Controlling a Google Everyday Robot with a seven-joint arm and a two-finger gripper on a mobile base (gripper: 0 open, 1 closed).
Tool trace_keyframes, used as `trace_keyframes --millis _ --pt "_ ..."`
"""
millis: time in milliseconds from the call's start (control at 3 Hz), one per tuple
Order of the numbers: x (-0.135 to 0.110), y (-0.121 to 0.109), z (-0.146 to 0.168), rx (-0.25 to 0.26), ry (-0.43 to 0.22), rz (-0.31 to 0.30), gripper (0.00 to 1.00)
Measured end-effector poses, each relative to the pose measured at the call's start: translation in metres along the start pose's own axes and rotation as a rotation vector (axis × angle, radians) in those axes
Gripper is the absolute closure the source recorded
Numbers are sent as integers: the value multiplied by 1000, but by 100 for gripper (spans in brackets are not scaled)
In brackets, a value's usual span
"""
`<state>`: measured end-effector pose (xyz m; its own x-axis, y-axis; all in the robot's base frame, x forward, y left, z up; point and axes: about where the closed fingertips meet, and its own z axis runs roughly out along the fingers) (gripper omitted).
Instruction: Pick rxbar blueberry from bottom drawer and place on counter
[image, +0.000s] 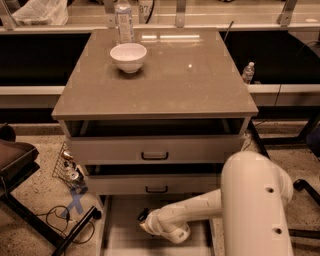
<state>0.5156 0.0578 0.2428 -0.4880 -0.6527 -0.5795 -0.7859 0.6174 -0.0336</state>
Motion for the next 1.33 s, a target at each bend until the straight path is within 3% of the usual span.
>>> trace_keyframes --millis 333,667,1000,1333 --pt "-6 30 -46 -49 110 -37 100" --pt "-15 59 -98 -60 207 -49 100" --pt "-46 60 -147 -42 200 -31 100" --pt "-82 8 -204 37 100 65 100"
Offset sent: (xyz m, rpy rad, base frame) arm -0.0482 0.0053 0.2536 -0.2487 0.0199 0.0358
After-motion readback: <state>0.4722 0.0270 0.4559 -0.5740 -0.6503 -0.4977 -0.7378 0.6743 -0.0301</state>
